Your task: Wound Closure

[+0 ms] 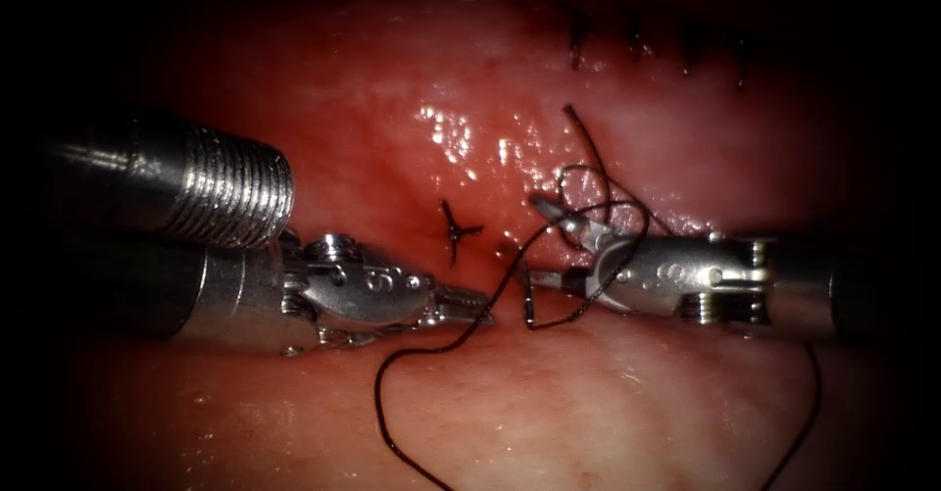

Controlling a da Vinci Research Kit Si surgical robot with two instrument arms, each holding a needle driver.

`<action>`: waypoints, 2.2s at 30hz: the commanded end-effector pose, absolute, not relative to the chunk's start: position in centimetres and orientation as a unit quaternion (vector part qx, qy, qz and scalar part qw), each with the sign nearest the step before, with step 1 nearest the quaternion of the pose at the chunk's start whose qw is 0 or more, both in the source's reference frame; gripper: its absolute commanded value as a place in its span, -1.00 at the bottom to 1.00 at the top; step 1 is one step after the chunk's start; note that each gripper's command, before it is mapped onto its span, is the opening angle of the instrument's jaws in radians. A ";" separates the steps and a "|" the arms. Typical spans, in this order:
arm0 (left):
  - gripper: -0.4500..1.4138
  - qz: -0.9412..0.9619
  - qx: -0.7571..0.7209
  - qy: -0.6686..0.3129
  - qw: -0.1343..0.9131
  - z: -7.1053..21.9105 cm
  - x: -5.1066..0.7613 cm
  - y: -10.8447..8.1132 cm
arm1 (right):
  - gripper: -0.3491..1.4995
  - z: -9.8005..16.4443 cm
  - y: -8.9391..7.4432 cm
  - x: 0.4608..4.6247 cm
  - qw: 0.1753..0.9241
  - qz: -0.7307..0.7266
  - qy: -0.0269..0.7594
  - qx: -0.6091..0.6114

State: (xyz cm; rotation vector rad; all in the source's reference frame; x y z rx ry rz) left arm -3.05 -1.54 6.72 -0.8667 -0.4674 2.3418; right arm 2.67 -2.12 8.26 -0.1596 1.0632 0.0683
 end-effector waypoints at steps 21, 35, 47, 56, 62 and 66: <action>-0.69 0.884 -0.321 -0.183 0.286 6.9 -3.08 -1.6 | -0.69 8.0 -2.1 2.93 0.837 0.036 0.536 -0.108; -0.62 0.883 -0.320 -0.174 0.295 6.8 -3.12 -1.5 | -1.00 7.9 -1.8 2.66 0.833 -0.032 0.508 -0.216; -0.59 0.880 -0.338 -0.129 0.307 6.7 -3.20 -1.4 | -1.00 7.7 -1.8 2.66 0.808 -0.078 0.525 -0.255; -0.60 0.880 -0.340 -0.124 0.308 6.8 -3.25 -1.4 | -1.00 7.5 -1.7 2.62 0.804 -0.077 0.524 -0.270; -0.62 0.881 -0.342 -0.125 0.303 6.9 -3.21 -1.4 | -1.00 7.5 -1.7 2.60 0.800 -0.074 0.527 -0.275; -0.62 0.882 -0.341 -0.132 0.296 7.0 -3.21 -1.5 | -1.00 7.4 -1.7 2.60 0.797 -0.068 0.530 -0.281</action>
